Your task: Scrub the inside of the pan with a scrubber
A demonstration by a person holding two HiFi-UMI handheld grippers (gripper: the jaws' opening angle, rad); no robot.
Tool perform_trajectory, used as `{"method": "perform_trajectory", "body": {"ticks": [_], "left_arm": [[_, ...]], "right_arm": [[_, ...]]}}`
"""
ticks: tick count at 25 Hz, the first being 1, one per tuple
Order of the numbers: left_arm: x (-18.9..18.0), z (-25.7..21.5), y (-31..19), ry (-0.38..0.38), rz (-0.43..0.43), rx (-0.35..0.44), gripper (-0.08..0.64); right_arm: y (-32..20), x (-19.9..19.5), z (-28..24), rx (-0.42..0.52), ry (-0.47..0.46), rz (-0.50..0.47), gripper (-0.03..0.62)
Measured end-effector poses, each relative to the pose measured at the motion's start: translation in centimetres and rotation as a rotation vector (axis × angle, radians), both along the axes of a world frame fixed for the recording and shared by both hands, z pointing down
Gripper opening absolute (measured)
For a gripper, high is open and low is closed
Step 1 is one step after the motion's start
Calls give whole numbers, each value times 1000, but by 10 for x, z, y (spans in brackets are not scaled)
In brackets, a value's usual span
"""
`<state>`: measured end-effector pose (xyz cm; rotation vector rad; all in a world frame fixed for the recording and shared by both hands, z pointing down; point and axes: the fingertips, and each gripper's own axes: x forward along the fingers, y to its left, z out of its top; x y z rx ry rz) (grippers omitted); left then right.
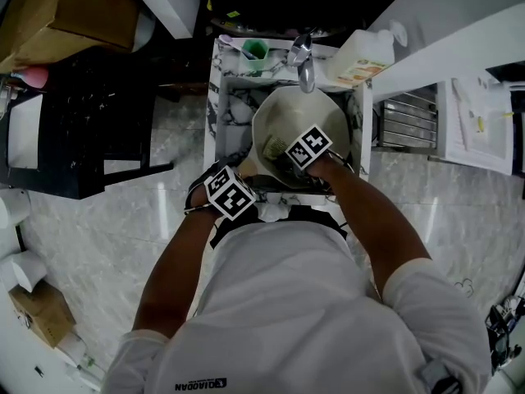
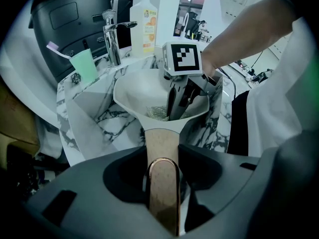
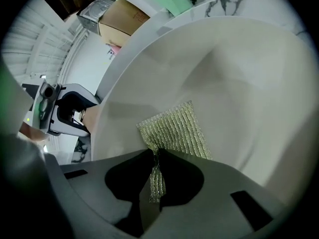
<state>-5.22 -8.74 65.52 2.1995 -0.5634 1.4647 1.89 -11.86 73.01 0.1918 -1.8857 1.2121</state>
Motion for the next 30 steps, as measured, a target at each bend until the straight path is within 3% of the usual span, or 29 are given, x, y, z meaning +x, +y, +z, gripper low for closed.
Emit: {"method": "perform_trajectory", "body": {"ticks": [10,16,23,30], "left_arm": [[-2,3,0,-6,1,4,201],[0,1,0,-4,2,7,201],[-4,8,4,-14,2,-7,201],[-2,2,-3,-17,2,24,201]], "right_arm": [[1,2,-5,64,22,-58,71],[-29,20,-25,299,73,-123,69],[-106,66,-37,648,326,-181,69],[-110,74,4,689,421,-413,69]]}}
